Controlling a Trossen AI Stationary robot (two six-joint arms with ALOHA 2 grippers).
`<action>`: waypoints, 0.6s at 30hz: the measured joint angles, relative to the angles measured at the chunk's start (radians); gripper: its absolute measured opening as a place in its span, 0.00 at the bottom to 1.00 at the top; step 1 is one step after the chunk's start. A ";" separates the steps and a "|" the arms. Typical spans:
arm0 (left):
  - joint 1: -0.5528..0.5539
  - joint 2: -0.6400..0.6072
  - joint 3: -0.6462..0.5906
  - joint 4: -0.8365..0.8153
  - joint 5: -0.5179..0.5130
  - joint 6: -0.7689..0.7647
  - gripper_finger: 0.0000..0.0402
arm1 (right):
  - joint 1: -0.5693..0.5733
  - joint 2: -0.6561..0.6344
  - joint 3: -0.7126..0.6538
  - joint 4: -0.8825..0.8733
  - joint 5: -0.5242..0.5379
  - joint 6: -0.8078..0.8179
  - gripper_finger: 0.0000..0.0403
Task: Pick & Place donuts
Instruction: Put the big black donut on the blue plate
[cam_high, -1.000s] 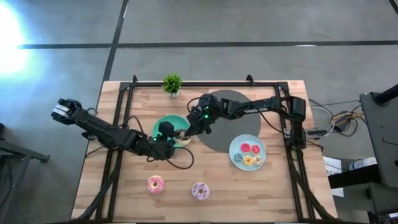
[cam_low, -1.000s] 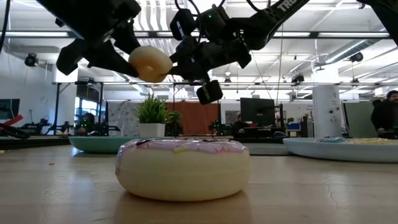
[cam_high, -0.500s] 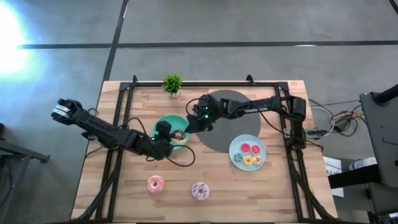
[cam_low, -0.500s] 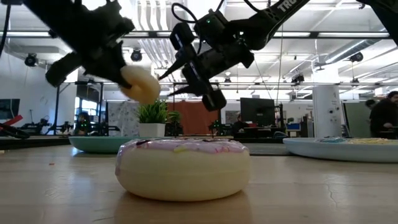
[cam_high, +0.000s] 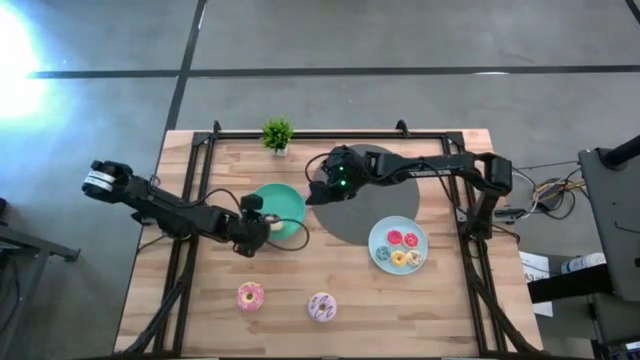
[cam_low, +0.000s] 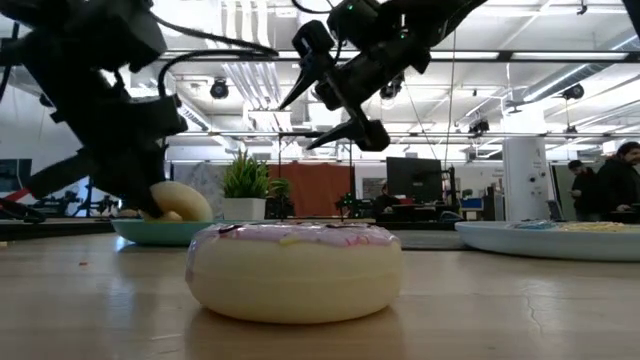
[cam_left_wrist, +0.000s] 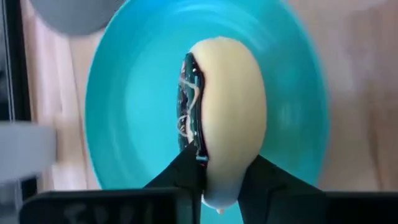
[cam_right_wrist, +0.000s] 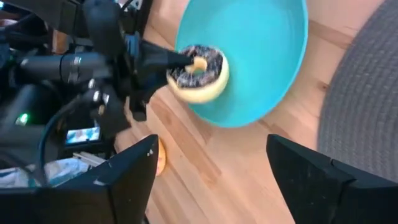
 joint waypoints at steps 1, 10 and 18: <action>0.013 0.000 -0.001 0.000 0.000 -0.024 0.14 | 0.001 -0.011 0.000 -0.010 0.009 -0.006 0.73; 0.035 0.000 0.057 -0.068 0.017 -0.056 0.38 | 0.003 -0.026 0.000 -0.034 0.020 -0.019 0.73; 0.033 0.000 0.102 -0.233 0.046 -0.106 0.46 | 0.003 -0.026 0.000 -0.053 0.019 -0.049 0.73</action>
